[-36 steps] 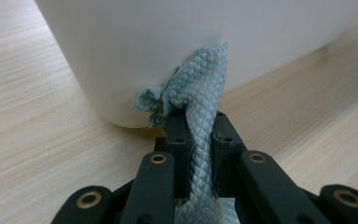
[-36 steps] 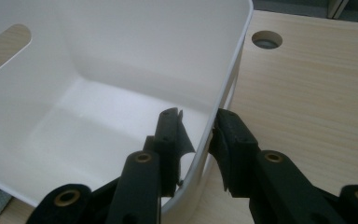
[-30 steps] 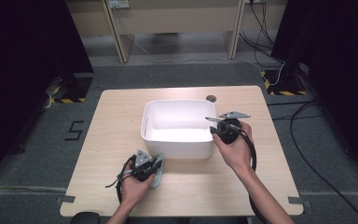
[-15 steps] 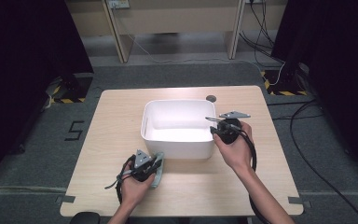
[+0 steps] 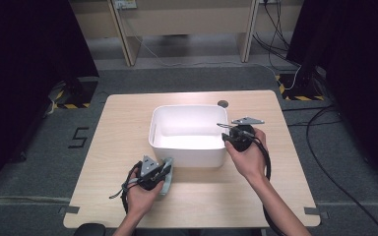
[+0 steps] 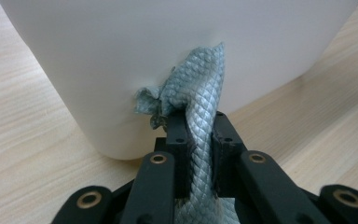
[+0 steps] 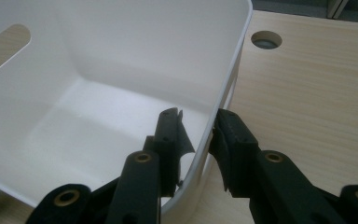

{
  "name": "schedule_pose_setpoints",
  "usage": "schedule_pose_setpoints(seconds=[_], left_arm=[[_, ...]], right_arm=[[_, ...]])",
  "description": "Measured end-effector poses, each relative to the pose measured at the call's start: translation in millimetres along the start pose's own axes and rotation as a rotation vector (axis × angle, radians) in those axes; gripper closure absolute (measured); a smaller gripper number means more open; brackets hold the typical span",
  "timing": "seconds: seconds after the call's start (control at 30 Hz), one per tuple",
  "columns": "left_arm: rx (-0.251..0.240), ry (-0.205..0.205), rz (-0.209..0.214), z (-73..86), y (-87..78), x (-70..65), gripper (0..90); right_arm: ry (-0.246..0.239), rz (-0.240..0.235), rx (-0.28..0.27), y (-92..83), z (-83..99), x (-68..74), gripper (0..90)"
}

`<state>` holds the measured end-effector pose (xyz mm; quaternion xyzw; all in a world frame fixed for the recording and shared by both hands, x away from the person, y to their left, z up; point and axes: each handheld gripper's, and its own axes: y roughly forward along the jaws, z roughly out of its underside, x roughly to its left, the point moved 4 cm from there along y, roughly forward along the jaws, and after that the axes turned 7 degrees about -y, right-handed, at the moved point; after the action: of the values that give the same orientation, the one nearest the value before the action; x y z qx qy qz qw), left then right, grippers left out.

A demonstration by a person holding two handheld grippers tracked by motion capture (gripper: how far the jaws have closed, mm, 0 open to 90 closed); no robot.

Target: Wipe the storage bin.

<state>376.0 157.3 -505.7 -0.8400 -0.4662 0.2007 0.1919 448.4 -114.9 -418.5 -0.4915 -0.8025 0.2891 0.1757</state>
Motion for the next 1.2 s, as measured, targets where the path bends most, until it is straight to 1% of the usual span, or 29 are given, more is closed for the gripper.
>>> schedule_pose_setpoints(seconds=[0.33,0.9,1.2], left_arm=[[-0.027,0.001,0.007,-9.9,-6.1,-4.0,80.4],[-0.056,0.008,0.009,-24.4,-14.7,-9.4,80.4],[-0.068,0.006,0.013,-29.4,-18.2,-11.1,80.4]], right_arm=[[0.0,-0.001,0.0,0.0,0.1,-0.3,71.5],[0.003,0.001,0.001,0.1,0.2,-0.7,71.5],[-0.008,0.007,-0.002,0.3,0.1,-0.4,71.5]])
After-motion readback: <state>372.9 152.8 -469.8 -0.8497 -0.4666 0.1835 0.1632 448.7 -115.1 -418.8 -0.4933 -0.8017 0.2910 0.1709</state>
